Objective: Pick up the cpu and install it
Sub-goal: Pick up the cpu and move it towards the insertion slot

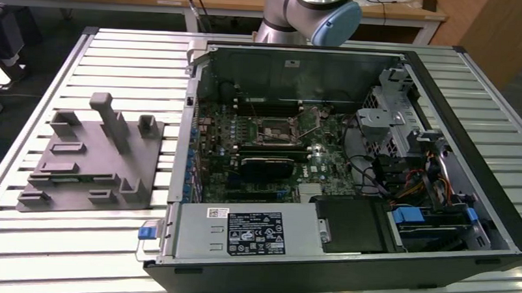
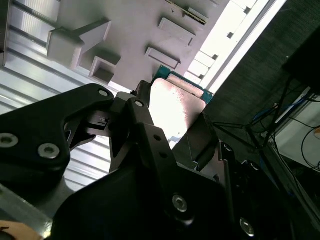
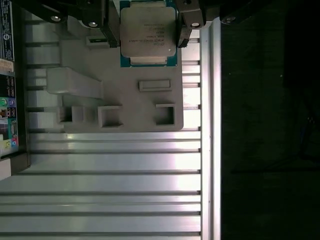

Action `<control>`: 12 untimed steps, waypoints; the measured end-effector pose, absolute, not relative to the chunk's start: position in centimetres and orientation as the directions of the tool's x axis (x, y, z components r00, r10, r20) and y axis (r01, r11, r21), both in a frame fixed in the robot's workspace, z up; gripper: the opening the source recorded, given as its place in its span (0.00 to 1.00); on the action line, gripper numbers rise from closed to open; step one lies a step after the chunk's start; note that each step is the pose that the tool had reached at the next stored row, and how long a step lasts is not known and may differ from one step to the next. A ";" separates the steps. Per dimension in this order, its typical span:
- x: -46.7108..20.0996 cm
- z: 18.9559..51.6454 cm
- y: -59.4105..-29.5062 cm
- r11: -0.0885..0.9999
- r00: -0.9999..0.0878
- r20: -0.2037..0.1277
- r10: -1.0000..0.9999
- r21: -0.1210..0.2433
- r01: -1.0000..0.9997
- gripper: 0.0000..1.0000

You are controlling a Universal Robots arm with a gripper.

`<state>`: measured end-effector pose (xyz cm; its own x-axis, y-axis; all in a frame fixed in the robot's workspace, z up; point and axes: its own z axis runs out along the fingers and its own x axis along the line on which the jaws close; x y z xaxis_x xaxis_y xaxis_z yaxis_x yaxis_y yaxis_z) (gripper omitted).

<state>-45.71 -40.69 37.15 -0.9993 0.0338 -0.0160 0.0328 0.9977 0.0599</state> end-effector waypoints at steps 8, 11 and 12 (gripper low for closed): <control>-45.7 37.7 -40.7 0.998 -0.999 -0.016 0.034 0.060 0.033 0.54; -45.7 37.8 -40.7 0.998 -0.999 -0.016 0.034 0.060 0.033 0.54; -45.7 37.9 -40.7 0.998 -0.999 -0.016 0.034 0.060 0.033 0.54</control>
<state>-45.71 -40.69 37.90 -0.9993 0.0338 -0.0161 0.0328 0.9977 0.0600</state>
